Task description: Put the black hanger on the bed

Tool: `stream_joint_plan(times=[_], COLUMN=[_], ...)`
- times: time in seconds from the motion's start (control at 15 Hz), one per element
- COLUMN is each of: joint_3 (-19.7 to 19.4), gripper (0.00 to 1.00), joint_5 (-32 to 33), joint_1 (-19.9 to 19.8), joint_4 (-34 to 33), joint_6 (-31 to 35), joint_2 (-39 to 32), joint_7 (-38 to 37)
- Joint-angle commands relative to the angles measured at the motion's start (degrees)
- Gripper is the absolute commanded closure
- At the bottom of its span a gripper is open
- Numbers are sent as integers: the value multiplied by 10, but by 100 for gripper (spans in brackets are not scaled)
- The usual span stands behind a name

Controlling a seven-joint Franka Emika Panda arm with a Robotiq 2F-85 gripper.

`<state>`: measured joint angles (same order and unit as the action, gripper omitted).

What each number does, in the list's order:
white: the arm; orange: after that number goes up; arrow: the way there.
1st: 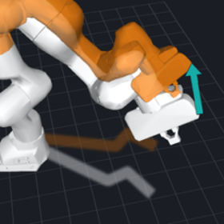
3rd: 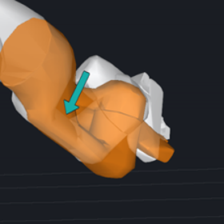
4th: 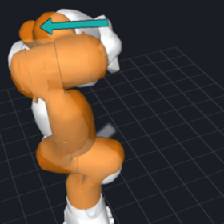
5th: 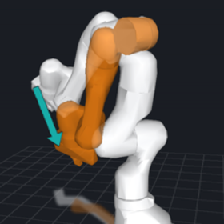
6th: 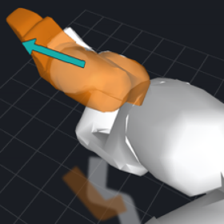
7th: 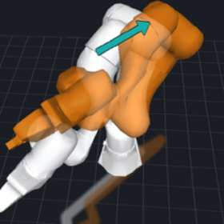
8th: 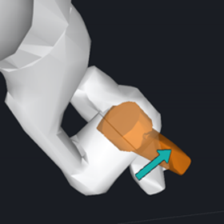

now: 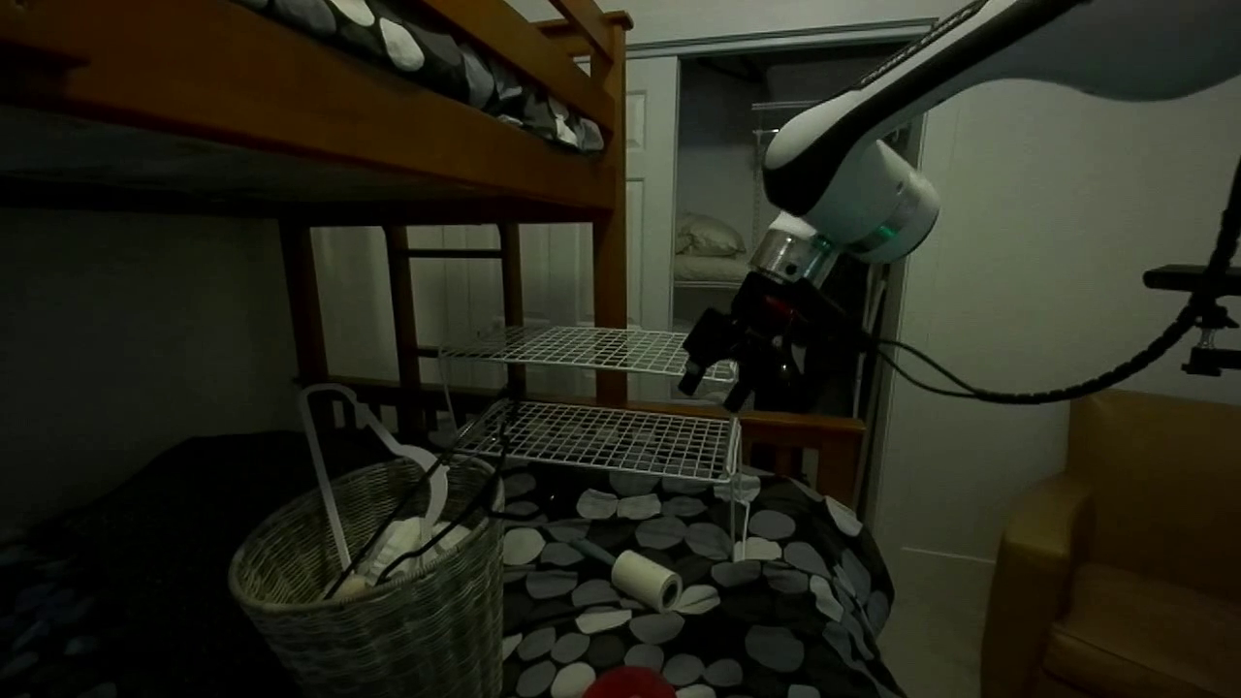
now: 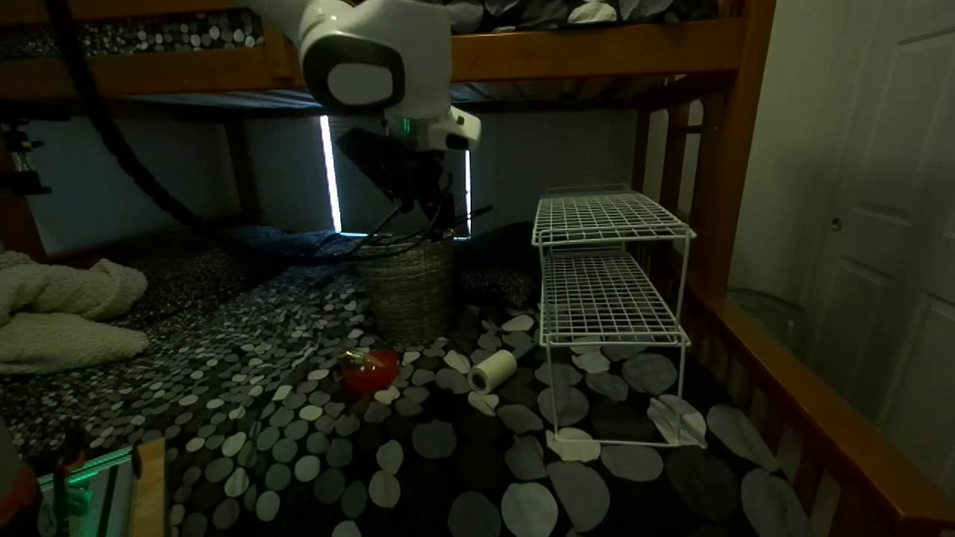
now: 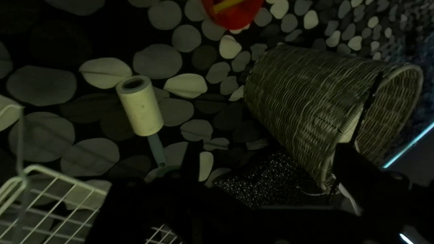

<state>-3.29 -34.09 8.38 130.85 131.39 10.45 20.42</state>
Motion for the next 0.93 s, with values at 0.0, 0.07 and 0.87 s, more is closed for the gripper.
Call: stream_joint_plan(times=[0.0, 0.07, 0.87], joint_3=[-9, 21, 96], gripper=[0, 0, 0], joint_5=[-161, -209, -444], joint_1=[41, 18, 0], joint_4=[-62, -88, -191], joint_6=[0, -14, 106], joint_2=[-103, -133, -222], joint_7=[66, 83, 174])
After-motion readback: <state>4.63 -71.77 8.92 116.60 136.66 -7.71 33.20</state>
